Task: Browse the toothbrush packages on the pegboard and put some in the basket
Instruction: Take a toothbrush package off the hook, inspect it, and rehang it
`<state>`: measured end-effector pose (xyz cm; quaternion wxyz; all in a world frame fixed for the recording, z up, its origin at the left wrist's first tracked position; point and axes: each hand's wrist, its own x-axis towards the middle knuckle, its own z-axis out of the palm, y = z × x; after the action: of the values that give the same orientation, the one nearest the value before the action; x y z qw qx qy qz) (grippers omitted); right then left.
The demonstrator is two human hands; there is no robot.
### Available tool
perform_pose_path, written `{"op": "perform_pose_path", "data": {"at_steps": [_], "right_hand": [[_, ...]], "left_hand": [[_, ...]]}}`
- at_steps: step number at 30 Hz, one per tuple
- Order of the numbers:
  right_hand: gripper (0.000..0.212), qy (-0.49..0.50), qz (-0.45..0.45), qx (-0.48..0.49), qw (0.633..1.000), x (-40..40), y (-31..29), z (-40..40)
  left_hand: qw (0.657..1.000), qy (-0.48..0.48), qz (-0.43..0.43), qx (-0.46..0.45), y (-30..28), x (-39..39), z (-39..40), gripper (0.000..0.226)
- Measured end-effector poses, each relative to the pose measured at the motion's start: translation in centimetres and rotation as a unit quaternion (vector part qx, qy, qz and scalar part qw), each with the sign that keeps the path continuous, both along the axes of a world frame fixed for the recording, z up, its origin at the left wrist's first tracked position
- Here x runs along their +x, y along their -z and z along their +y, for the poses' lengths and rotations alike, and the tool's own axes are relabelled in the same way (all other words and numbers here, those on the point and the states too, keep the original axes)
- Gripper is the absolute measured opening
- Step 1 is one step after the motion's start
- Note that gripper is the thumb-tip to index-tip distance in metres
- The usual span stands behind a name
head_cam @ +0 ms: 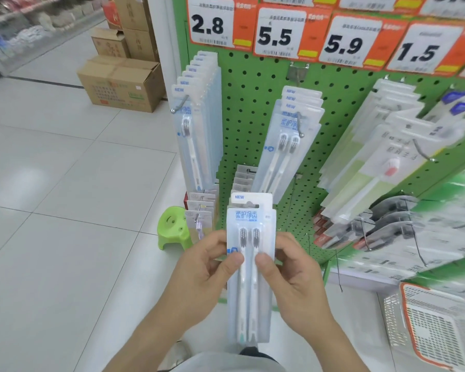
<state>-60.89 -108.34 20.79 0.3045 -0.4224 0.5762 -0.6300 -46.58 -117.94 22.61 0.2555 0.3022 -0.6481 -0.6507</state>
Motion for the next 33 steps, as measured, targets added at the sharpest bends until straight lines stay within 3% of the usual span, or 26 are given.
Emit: {"op": "perform_pose_path", "data": {"at_steps": [2,5,12,16,18,27,33], "right_hand": [[0.022,-0.008,-0.040,-0.019,0.999,-0.5,-0.7,-0.2],[0.017,0.011,-0.028,-0.025,0.999,-1.5,-1.6,-0.3],[0.025,0.046,0.109,0.000,0.993,-4.4,-4.1,-0.6],[0.056,0.075,0.175,0.004,0.982,-5.4,-4.7,-1.1],[0.056,0.096,0.202,-0.002,0.975,-5.6,-5.3,-1.5],[0.016,0.146,0.195,-0.026,0.969,-5.6,-6.1,-3.0],[0.044,0.170,0.180,-0.067,0.966,-6.1,-6.0,-3.7]], "left_hand": [[1.000,0.006,0.003,-0.011,-0.7,-0.5,-0.2,0.017],[0.999,-0.002,0.009,-0.032,-1.6,-1.4,-0.5,0.016],[0.995,-0.045,0.074,-0.054,-3.8,-3.6,-1.1,0.019],[0.988,-0.066,0.118,-0.081,-5.3,-5.1,-1.5,0.037],[0.985,-0.061,0.123,-0.103,-5.9,-5.8,-1.5,0.047],[0.965,-0.053,0.066,-0.246,-6.7,-7.5,-1.7,0.083],[0.956,-0.047,0.013,-0.289,-6.2,-7.8,-2.6,0.075]]}}
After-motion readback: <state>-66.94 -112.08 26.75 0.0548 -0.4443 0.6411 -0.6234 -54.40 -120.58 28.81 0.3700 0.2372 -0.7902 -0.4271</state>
